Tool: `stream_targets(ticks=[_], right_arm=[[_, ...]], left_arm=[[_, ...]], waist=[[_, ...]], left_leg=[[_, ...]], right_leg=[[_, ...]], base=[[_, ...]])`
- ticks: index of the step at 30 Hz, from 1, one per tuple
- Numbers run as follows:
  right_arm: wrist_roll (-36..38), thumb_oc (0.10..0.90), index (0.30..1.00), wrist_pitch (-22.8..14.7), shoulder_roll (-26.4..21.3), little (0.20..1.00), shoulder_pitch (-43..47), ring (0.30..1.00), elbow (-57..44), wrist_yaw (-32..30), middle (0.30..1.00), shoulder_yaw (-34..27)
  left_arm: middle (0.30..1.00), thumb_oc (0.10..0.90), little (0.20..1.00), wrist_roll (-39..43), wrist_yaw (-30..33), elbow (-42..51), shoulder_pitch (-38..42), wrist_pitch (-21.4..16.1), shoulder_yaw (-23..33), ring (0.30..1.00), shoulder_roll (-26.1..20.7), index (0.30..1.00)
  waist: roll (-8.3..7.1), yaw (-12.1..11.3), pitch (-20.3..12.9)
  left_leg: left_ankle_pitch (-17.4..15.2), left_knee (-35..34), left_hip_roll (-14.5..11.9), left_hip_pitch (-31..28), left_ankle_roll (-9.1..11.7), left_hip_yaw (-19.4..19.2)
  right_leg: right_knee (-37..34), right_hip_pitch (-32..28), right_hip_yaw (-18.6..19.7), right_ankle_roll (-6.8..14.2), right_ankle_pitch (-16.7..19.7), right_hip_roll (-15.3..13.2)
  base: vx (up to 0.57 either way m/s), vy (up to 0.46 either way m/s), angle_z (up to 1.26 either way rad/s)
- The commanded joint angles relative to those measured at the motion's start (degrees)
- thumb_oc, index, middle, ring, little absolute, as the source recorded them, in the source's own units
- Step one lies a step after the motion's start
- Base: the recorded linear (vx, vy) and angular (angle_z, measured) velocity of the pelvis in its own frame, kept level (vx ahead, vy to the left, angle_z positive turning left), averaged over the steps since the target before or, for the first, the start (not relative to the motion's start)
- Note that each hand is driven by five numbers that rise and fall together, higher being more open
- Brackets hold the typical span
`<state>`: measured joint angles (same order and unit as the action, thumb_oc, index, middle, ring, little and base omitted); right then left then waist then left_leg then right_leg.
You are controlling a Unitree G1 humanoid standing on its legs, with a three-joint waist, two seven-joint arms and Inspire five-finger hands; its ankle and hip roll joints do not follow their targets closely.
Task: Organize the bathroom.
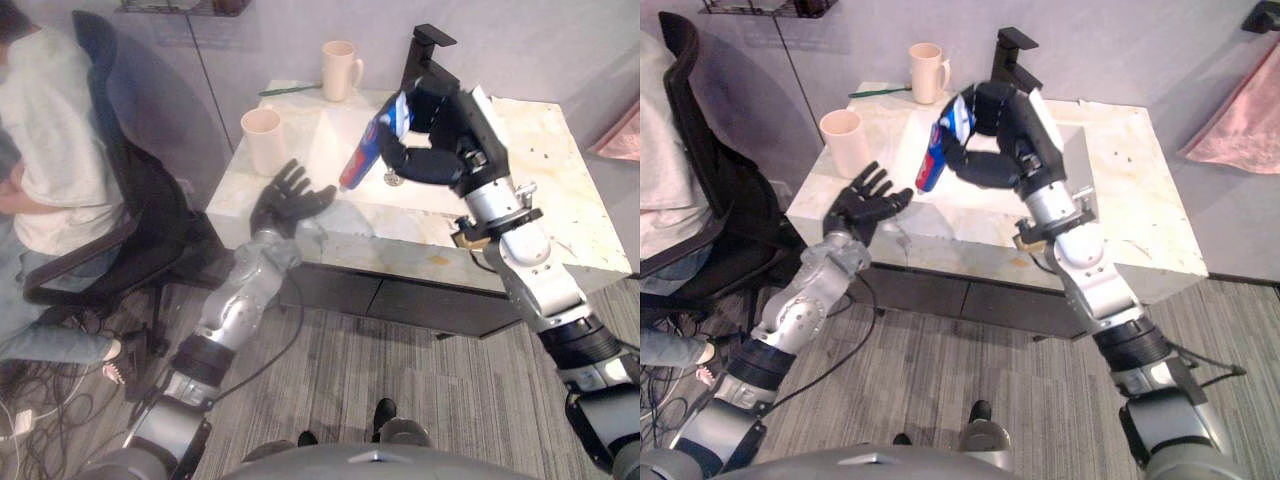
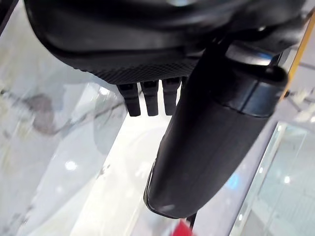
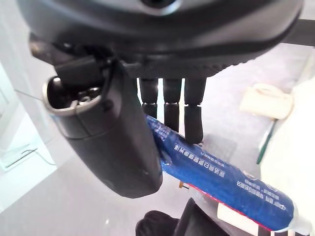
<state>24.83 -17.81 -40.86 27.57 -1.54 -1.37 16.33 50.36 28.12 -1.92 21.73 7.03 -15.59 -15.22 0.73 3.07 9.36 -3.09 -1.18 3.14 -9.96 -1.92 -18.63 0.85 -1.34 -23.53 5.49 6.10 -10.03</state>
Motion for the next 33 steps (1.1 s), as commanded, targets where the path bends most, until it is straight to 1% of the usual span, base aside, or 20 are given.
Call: stream_targets(ticks=[1,6,11,12,13,15,17,18,19,21,22,24,25,26,27,28,29,31,32,33], right_arm=[[-1.48,0.400,0.300,-7.57,0.42,0.300,11.17,0.300,-2.04,-4.66,0.300,-4.07],[-3.26,0.400,0.300,-7.71,-0.92,0.300,14.25,0.300,-0.57,-8.12,0.300,-4.47],[-5.36,0.400,0.300,-8.02,-1.53,0.300,15.32,0.300,0.90,-10.72,0.300,-5.27],[-6.54,0.400,0.300,-8.03,-2.02,0.300,15.66,0.300,1.40,-11.83,0.300,-5.59],[-6.74,0.400,0.300,-8.02,-2.05,0.300,15.72,0.300,1.48,-12.05,0.300,-5.57],[-9.13,0.400,0.300,-8.04,-2.89,0.300,15.98,0.300,2.20,-14.44,0.300,-5.92],[-10.51,0.400,0.300,-7.68,-3.83,0.300,16.10,0.300,2.57,-16.29,0.300,-6.33],[-11.05,0.400,0.300,-7.43,-4.42,0.300,16.15,0.300,2.81,-17.57,0.300,-6.75],[-11.12,0.400,0.300,-7.41,-4.40,0.300,16.13,0.300,2.78,-17.64,0.300,-6.73],[-11.47,0.400,0.300,-7.30,-5.73,0.300,15.62,0.300,3.35,-18.50,0.300,-7.75],[-11.87,0.400,0.300,-7.26,-6.61,0.300,15.36,0.300,4.00,-19.15,0.300,-8.33],[-11.93,0.400,0.300,-7.11,-8.42,0.300,15.63,0.300,5.44,-19.98,0.300,-8.81],[-11.88,0.400,0.300,-7.17,-8.48,0.300,15.67,0.300,5.54,-19.97,0.300,-8.76],[-11.96,0.400,0.300,-7.25,-10.12,0.300,16.19,0.300,6.77,-20.86,0.300,-9.00],[-11.83,0.400,0.300,-7.27,-10.44,0.300,16.21,0.300,6.86,-20.95,0.300,-9.02],[-11.51,0.400,0.300,-7.50,-11.72,0.300,15.99,0.300,7.20,-21.61,0.300,-9.19],[-11.60,0.400,0.300,-7.54,-11.86,0.300,15.91,0.300,7.27,-21.80,0.300,-9.18],[-11.44,0.400,0.300,-7.92,-12.84,0.300,15.35,0.300,7.47,-22.51,0.300,-9.47],[-12.12,0.400,0.300,-8.29,-13.80,0.300,14.53,0.300,7.64,-22.41,0.300,-10.46],[-11.89,0.400,0.300,-8.63,-14.09,0.300,14.27,0.300,7.82,-22.18,0.300,-10.63]], left_arm=[[0.900,0.800,0.900,-5.58,-0.60,3.39,1.42,-6.26,1.61,0.900,-2.25,0.900],[0.900,0.800,0.900,-8.59,-0.63,6.87,-0.47,-7.32,2.26,0.900,-2.73,0.900],[0.900,0.800,0.900,-9.03,-2.50,10.33,-2.71,-7.31,3.62,0.900,-3.76,0.900],[0.900,0.800,0.900,-8.57,-2.90,11.35,-3.68,-7.63,4.10,0.900,-4.32,0.900],[0.900,0.800,0.900,-8.49,-2.98,11.51,-3.85,-7.64,4.19,0.900,-4.41,0.900],[0.900,0.800,0.900,-9.17,-3.94,13.15,-5.47,-8.30,5.36,0.900,-5.41,0.900],[0.900,0.800,0.900,-9.62,-4.39,14.31,-6.99,-9.72,6.48,0.900,-6.40,0.900],[0.900,0.800,0.900,-11.54,-4.36,14.84,-8.13,-11.50,7.45,0.900,-6.98,0.900],[0.900,0.800,0.900,-11.59,-4.34,14.87,-8.19,-11.54,7.43,0.900,-6.96,0.900],[0.900,0.800,0.900,-13.11,-4.51,15.33,-9.65,-13.47,9.10,0.900,-8.32,0.900],[0.900,0.800,0.900,-14.55,-4.53,15.22,-10.52,-14.08,9.95,0.900,-9.00,0.900],[0.900,0.800,0.900,-11.67,-6.01,14.52,-11.46,-13.55,9.96,0.900,-9.28,0.900],[0.900,0.800,0.900,-11.58,-6.10,14.48,-11.46,-13.57,9.96,0.900,-9.27,0.900],[0.900,0.800,0.900,-10.45,-6.95,14.37,-12.34,-13.65,9.10,0.900,-9.03,0.900],[0.900,0.800,0.900,-10.14,-7.09,14.45,-12.59,-13.69,8.94,0.900,-8.95,0.900],[0.900,0.800,0.900,-8.47,-8.30,14.75,-13.75,-13.73,8.17,0.900,-8.68,0.900],[0.900,0.800,0.900,-8.33,-8.58,14.78,-13.93,-13.81,8.07,0.900,-8.69,0.900],[0.900,0.800,0.900,-7.37,-10.16,14.91,-15.10,-14.28,7.17,0.900,-8.79,0.900],[0.900,0.800,0.900,-6.33,-11.85,14.34,-15.75,-14.50,6.47,0.900,-8.84,0.900],[0.900,0.800,0.900,-6.20,-12.41,13.81,-15.95,-14.79,6.01,0.900,-8.68,0.900]], waist=[[-3.73,-1.67,-5.74],[-4.13,-3.68,-5.68],[-4.45,-5.57,-5.48],[-4.50,-6.32,-5.40],[-4.52,-6.39,-5.38],[-4.53,-7.47,-5.19],[-4.41,-8.27,-5.11],[-4.29,-8.77,-5.13],[-4.30,-8.74,-5.15],[-4.13,-9.23,-5.04],[-4.01,-9.30,-4.90],[-4.26,-8.67,-4.88],[-4.18,-8.55,-4.97],[-4.82,-7.90,-4.99],[-4.93,-7.70,-5.01],[-5.51,-6.79,-4.75],[-5.48,-6.61,-4.77],[-5.49,-5.48,-4.06],[-5.50,-5.16,-4.06],[-5.58,-5.26,-4.13]], left_leg=[[-1.91,3.88,0.55,2.84,2.07,0.80],[-2.55,4.65,0.76,3.26,2.13,1.70],[-3.00,5.56,0.80,3.89,2.30,2.39],[-3.14,5.87,0.82,4.11,2.36,2.71],[-3.19,5.96,0.82,4.14,2.37,2.75],[-3.33,6.44,0.83,4.56,2.41,3.34],[-3.25,6.60,0.73,4.84,2.39,3.91],[-3.13,6.68,0.71,5.07,2.32,4.49],[-3.14,6.70,0.73,5.09,2.31,4.51],[-3.01,6.73,0.75,5.26,2.04,5.47],[-3.06,6.61,0.76,5.11,1.93,6.33],[-3.20,6.01,1.45,4.35,2.06,8.28],[-3.24,5.93,1.37,4.33,2.13,8.46],[-3.75,5.16,2.58,3.40,2.19,10.28],[-3.95,5.01,2.79,3.21,2.20,10.61],[-4.84,4.76,4.00,2.35,2.09,11.96],[-4.96,4.84,4.02,2.29,2.06,12.24],[-5.08,5.29,4.43,1.59,1.52,13.88],[-4.25,5.17,4.49,1.27,1.48,15.20],[-3.34,4.94,4.26,1.04,1.75,15.56]], right_leg=[[3.00,1.56,-0.22,5.05,-2.71,-3.25],[3.12,0.98,-1.15,5.14,-2.62,-4.26],[3.19,0.31,-1.78,5.11,-2.50,-5.04],[3.27,0.03,-1.92,5.05,-2.55,-5.24],[3.27,-0.03,-1.95,5.06,-2.57,-5.27],[3.50,-0.53,-2.19,4.95,-2.70,-5.60],[4.25,-0.87,-2.17,4.76,-2.96,-5.85],[5.37,-0.97,-1.95,4.58,-3.12,-6.02],[5.47,-0.93,-1.96,4.59,-3.18,-6.06],[8.31,-0.66,-1.21,4.32,-2.59,-6.65],[9.90,-0.12,-0.25,4.02,-2.65,-6.33],[7.94,1.64,1.47,3.87,-3.78,-3.23],[7.75,1.50,1.28,3.84,-3.80,-3.11],[4.17,3.51,1.88,4.25,-2.53,-0.91],[3.26,3.93,1.86,4.33,-1.91,-0.52],[0.76,6.70,2.46,4.55,0.96,1.06],[0.53,7.03,2.53,4.59,1.34,1.24],[1.29,9.64,4.76,4.37,2.49,2.32],[0.67,9.38,4.98,3.69,2.64,3.33],[0.11,8.93,3.86,3.46,2.96,3.27]], base=[[0.00,0.036,0.09],[0.00,0.033,0.16],[0.00,0.015,0.10],[-0.01,0.018,0.22],[-0.01,0.019,0.11],[-0.02,0.013,0.15],[-0.01,0.003,0.19],[0.00,0.003,0.22],[0.02,0.007,0.30],[0.05,-0.001,0.23],[0.09,-0.020,0.34],[0.11,-0.037,0.56],[0.13,-0.068,0.57],[0.10,-0.057,0.47],[0.19,-0.095,0.77],[0.13,-0.053,0.72],[0.18,-0.069,0.69],[0.13,-0.077,0.54],[0.08,-0.108,0.51],[0.04,-0.085,1.02]])
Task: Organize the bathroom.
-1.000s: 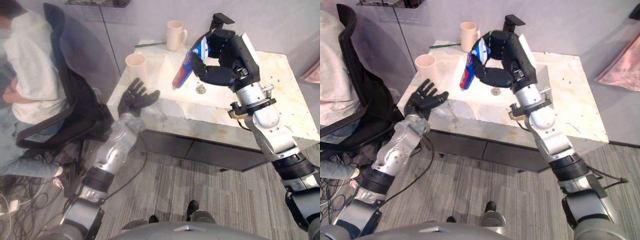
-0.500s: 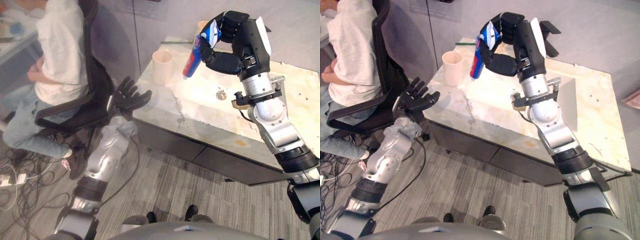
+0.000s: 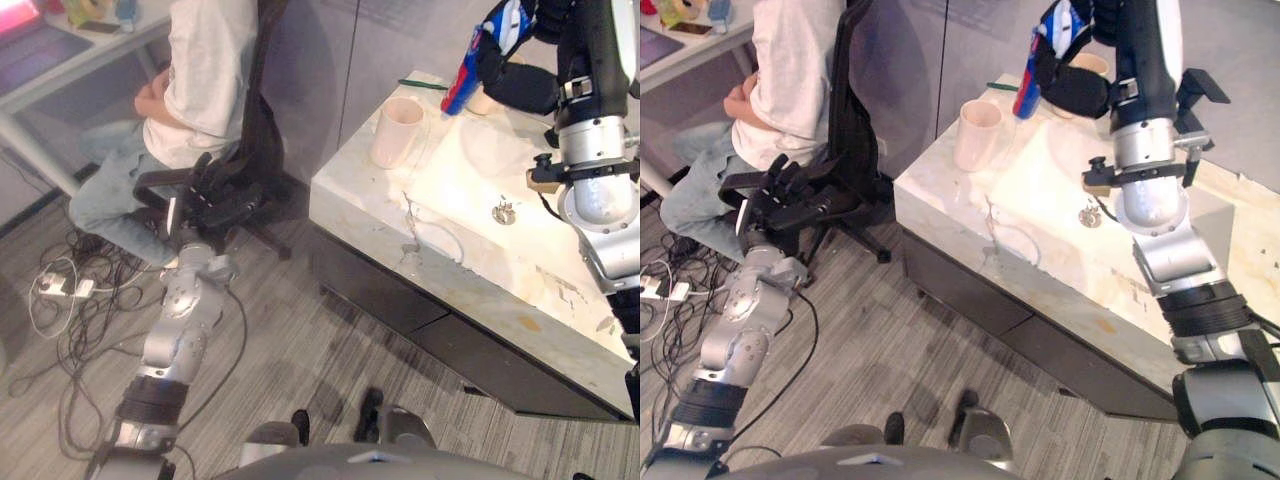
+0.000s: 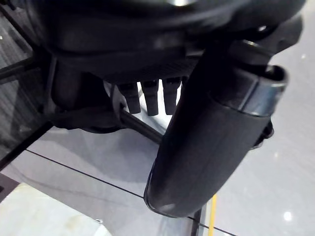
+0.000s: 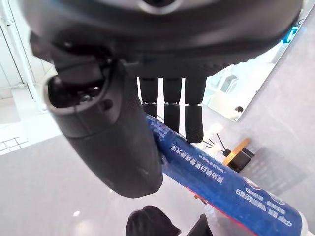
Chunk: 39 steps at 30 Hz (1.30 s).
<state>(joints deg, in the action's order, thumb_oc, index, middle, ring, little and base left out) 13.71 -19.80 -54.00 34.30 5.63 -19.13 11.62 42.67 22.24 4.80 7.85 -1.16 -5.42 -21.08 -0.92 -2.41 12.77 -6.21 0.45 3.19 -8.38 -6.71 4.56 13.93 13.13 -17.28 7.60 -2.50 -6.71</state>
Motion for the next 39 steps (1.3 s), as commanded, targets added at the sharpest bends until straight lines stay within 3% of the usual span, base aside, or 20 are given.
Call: stream_targets(ticks=[1,5,11,24,34,39], right_arm=[[-0.73,0.400,0.300,-6.67,-0.99,0.300,7.49,0.300,0.67,-4.39,0.300,-5.96],[1.44,0.400,0.300,-7.01,-2.04,0.300,8.92,0.300,3.27,-3.56,0.300,-4.37],[1.87,0.400,0.300,-6.60,0.21,0.300,7.20,0.300,2.91,-4.36,0.300,-4.30],[1.70,0.400,0.300,-8.15,2.41,0.300,5.08,0.300,-4.63,-5.35,0.300,-6.06],[6.49,0.400,0.300,-3.75,8.28,0.300,0.12,0.300,-14.61,-3.29,0.300,-7.38],[4.78,0.400,0.300,-2.05,10.12,0.300,-1.75,0.300,-17.85,-2.85,0.300,-7.55]], left_arm=[[0.900,0.800,0.900,1.50,-6.56,7.02,-2.05,-6.65,-4.20,0.900,-2.81,0.900],[0.900,0.800,0.900,3.33,-7.45,7.13,-3.59,-6.98,-5.67,0.900,-3.03,0.900],[0.900,0.800,0.900,3.54,-7.33,6.99,-3.74,-6.39,-6.17,0.900,-2.77,0.900],[0.900,0.800,0.900,3.86,-6.49,6.68,-4.16,-6.16,-7.96,0.900,-2.10,0.900],[0.900,0.800,0.900,3.04,-3.75,6.16,-2.72,-5.87,-9.12,0.900,-0.37,0.900],[0.900,0.800,0.900,2.61,-2.90,5.41,-1.75,-5.81,-9.31,0.900,0.51,0.900]], waist=[[-3.92,0.31,-7.54],[-3.73,-0.01,-8.10],[-3.45,0.02,-8.30],[-2.85,1.02,-8.29],[-2.11,3.14,-8.10],[-1.82,4.20,-8.04]], left_leg=[[-0.14,3.20,4.21,-0.61,6.57,-7.50],[1.32,3.63,2.99,-1.00,7.51,-7.53],[1.95,3.97,1.87,-0.50,7.98,-9.20],[3.95,6.78,0.39,0.38,9.19,-9.87],[3.58,8.19,0.18,0.91,9.17,-11.29],[3.22,8.37,0.17,0.77,9.19,-12.20]], right_leg=[[-13.09,-5.66,-2.51,1.34,11.59,-0.06],[-14.90,-7.05,-3.93,-0.01,11.27,1.05],[-15.09,-8.36,-4.86,-1.01,10.00,1.85],[-14.85,-10.31,-5.08,-2.90,7.45,3.42],[-14.15,-10.24,-2.93,-3.46,6.68,3.82],[-14.30,-10.11,-2.06,-3.43,6.82,3.79]], base=[[0.06,-0.090,1.31],[0.13,-0.118,0.57],[0.09,-0.079,0.11],[0.04,-0.023,0.08],[-0.02,0.037,-0.08],[-0.02,0.039,-0.12]])
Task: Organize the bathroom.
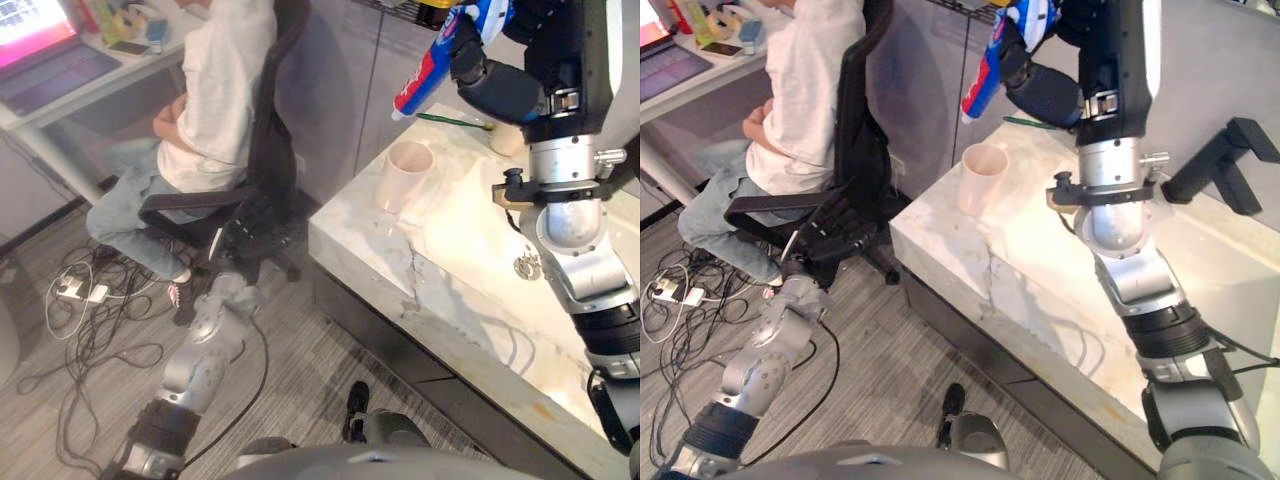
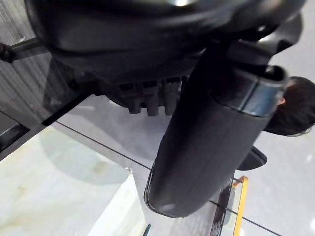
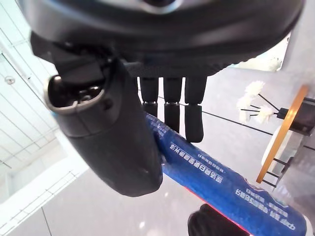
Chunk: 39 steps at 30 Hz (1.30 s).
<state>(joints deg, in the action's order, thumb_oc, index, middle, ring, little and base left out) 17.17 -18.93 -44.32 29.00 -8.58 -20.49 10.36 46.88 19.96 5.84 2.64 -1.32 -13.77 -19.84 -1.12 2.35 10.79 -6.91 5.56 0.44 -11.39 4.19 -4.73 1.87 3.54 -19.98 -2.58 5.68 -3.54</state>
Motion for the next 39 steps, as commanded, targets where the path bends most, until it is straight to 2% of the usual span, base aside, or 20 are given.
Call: stream_targets(ticks=[1,17,22,28,35,39], right_arm=[[1.09,0.400,0.300,-2.79,0.56,0.300,3.10,0.300,-4.18,-1.27,0.300,-6.42],[4.46,0.400,0.300,-0.10,2.24,0.300,-1.24,0.300,-4.61,4.15,0.300,-6.48],[3.24,0.400,0.300,-1.26,2.52,0.300,-0.94,0.300,-2.44,3.73,0.300,-6.14],[0.16,0.400,0.300,-3.18,0.63,0.300,2.13,0.300,0.53,-0.23,0.300,-6.61],[0.86,0.400,0.300,-2.71,-1.72,0.300,5.48,0.300,4.17,-1.36,0.300,-6.17],[1.13,0.400,0.300,-1.07,-2.34,0.300,6.68,0.300,7.13,-0.15,0.300,-4.94]], left_arm=[[0.900,0.800,0.900,-1.86,-0.44,4.17,3.65,-5.68,-0.99,0.900,-0.60,0.900],[0.900,0.800,0.900,-2.28,0.39,3.01,3.53,-6.27,-1.16,0.900,-0.06,0.900],[0.900,0.800,0.900,-2.17,0.63,3.02,3.13,-6.19,-1.10,0.900,0.02,0.900],[0.900,0.800,0.900,-2.12,0.14,2.54,2.21,-5.87,-1.23,0.900,-0.08,0.900],[0.900,0.800,0.900,-1.96,-0.92,2.44,1.18,-5.24,-1.75,0.900,-0.64,0.900],[0.900,0.800,0.900,-1.52,-1.56,2.72,0.49,-4.56,-1.66,0.900,-0.92,0.900]], waist=[[-1.56,-0.29,-6.06],[-1.37,0.83,-6.02],[-1.64,0.20,-6.03],[-2.11,-0.95,-6.13],[-2.55,-2.07,-6.19],[-2.76,-2.79,-6.07]], left_leg=[[3.76,3.36,2.92,3.73,-1.73,-3.20],[4.43,4.68,2.67,4.61,-1.51,-4.06],[4.16,4.32,2.56,4.48,-1.55,-4.10],[4.37,4.15,2.36,4.53,-1.38,-3.57],[4.88,4.88,2.18,5.00,-1.12,-2.96],[4.84,5.04,2.21,5.18,-1.04,-2.66]], right_leg=[[-2.24,-0.49,0.76,6.77,-1.34,0.57],[-2.71,-0.78,2.46,6.51,-1.28,0.94],[-2.92,-0.74,1.56,6.59,-1.08,0.63],[-3.03,-1.08,0.43,6.49,-1.19,0.51],[-3.08,-1.69,-0.45,6.35,-1.51,0.41],[-3.06,-2.00,-1.10,6.38,-1.62,0.16]], base=[[-0.02,0.038,-0.09],[0.00,0.012,-0.08],[0.01,-0.006,0.00],[0.04,-0.041,0.05],[0.03,-0.030,0.04],[0.03,-0.026,0.06]])
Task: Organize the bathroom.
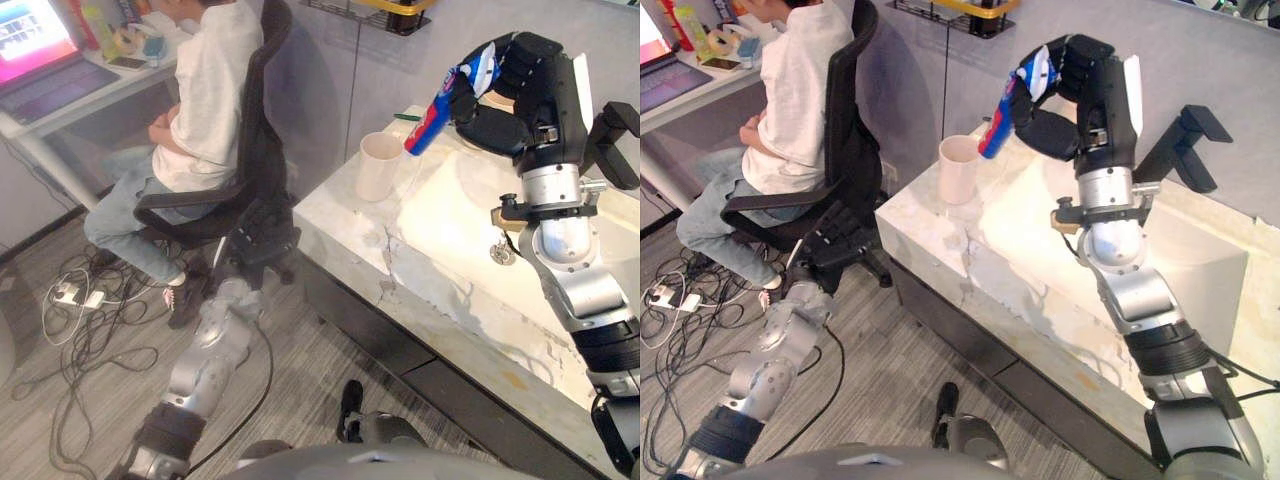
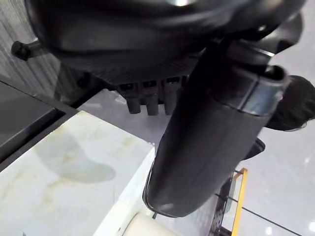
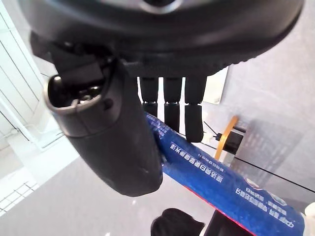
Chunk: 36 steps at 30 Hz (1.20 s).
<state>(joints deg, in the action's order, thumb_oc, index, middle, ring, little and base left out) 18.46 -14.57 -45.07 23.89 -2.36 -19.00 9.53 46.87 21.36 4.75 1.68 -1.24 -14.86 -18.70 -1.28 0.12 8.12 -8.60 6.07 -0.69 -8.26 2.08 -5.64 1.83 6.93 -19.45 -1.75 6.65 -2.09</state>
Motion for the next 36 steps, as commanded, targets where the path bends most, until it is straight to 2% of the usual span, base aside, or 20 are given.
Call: stream_targets(ticks=[1,12,27,36], right_arm=[[0.26,0.400,0.300,-5.22,-1.61,0.300,11.90,0.300,1.57,-1.57,0.300,-3.73],[1.39,0.400,0.300,-6.32,-2.34,0.300,14.44,0.300,7.75,-1.20,0.300,-2.36],[0.79,0.400,0.300,-9.20,-6.14,0.300,18.77,0.300,3.33,-4.16,0.300,-2.44],[1.61,0.400,0.300,-6.71,-4.38,0.300,20.58,0.300,5.05,-1.35,0.300,0.82]], left_arm=[[0.900,0.800,0.900,-1.58,-3.03,3.90,1.25,-4.63,-0.59,0.900,-2.08,0.900],[0.900,0.800,0.900,-0.74,-3.78,3.64,0.06,-4.41,-0.25,0.900,-2.75,0.900],[0.900,0.800,0.900,-0.10,-3.42,3.98,-0.99,-5.62,-1.71,0.900,-3.00,0.900],[0.900,0.800,0.900,-0.61,-2.34,3.81,-0.30,-5.22,-1.53,0.900,-2.37,0.900]], waist=[[-2.63,-0.69,-3.34],[-2.75,-2.27,-3.16],[-3.19,-2.52,-3.25],[-3.44,-3.57,-3.19]], left_leg=[[6.60,4.52,3.32,2.06,1.06,-1.67],[7.33,4.48,2.93,1.93,1.30,-0.86],[8.16,5.17,2.27,2.52,1.77,-1.12],[8.37,6.04,2.23,3.37,1.89,-1.30]], right_leg=[[-3.07,-5.42,-1.72,5.56,-2.54,-1.30],[-3.50,-5.97,-3.06,5.48,-2.37,-1.46],[-3.28,-6.84,-3.51,5.20,-3.36,-1.15],[-3.88,-7.76,-3.84,5.18,-3.40,-1.49]], base=[[0.04,-0.025,0.12],[0.04,-0.008,0.08],[0.00,0.000,0.02],[0.00,0.000,0.00]])
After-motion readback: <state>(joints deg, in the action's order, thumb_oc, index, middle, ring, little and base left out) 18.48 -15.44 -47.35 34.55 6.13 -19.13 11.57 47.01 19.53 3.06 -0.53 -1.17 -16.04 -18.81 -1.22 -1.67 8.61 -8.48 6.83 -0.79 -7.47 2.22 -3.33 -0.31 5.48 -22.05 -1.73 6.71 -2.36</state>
